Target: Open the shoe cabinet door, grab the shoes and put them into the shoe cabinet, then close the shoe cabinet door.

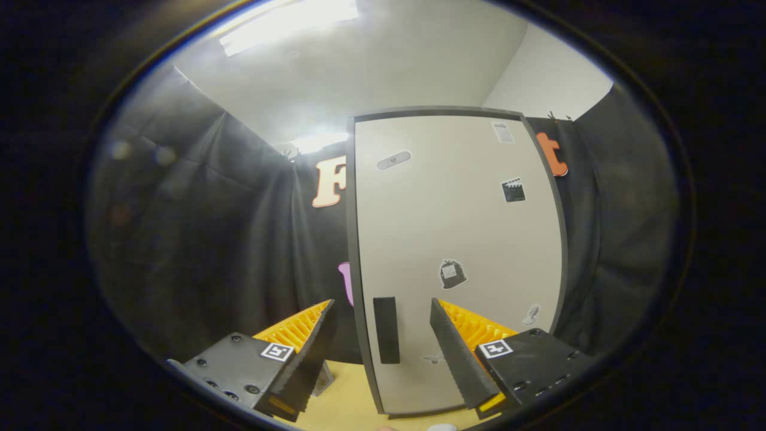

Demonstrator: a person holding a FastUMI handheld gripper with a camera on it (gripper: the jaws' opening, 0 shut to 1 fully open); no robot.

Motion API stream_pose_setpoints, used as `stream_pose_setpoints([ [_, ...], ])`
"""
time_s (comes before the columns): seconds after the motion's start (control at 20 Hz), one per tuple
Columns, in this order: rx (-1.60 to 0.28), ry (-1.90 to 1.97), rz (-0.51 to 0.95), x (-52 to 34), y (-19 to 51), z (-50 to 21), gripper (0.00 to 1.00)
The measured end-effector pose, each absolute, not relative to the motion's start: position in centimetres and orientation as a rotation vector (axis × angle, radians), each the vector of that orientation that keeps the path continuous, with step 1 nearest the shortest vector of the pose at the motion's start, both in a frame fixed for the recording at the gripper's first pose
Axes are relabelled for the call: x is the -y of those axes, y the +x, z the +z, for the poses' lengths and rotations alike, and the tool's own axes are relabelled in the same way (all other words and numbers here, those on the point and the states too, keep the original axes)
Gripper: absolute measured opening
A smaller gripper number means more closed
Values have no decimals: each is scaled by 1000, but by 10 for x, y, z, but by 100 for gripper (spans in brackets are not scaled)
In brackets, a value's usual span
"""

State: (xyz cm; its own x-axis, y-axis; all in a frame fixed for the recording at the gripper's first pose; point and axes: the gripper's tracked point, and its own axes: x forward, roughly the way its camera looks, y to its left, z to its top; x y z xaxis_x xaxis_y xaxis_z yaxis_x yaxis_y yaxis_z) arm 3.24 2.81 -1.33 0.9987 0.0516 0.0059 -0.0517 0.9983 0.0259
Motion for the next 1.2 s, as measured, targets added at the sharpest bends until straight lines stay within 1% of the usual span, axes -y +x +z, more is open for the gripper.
stream_pose_setpoints([
  [0.5,-76,39,49,-31,95,-62,94],
  [0.7,-117,24,25,-28,114,-81,94],
  [0.85,-123,22,16,-26,123,-88,87],
  [0.95,-129,19,14,-26,127,-91,80],
  [1.1,-132,20,25,-30,131,-95,80],
  [1.2,-126,13,21,-32,129,-95,64],
])
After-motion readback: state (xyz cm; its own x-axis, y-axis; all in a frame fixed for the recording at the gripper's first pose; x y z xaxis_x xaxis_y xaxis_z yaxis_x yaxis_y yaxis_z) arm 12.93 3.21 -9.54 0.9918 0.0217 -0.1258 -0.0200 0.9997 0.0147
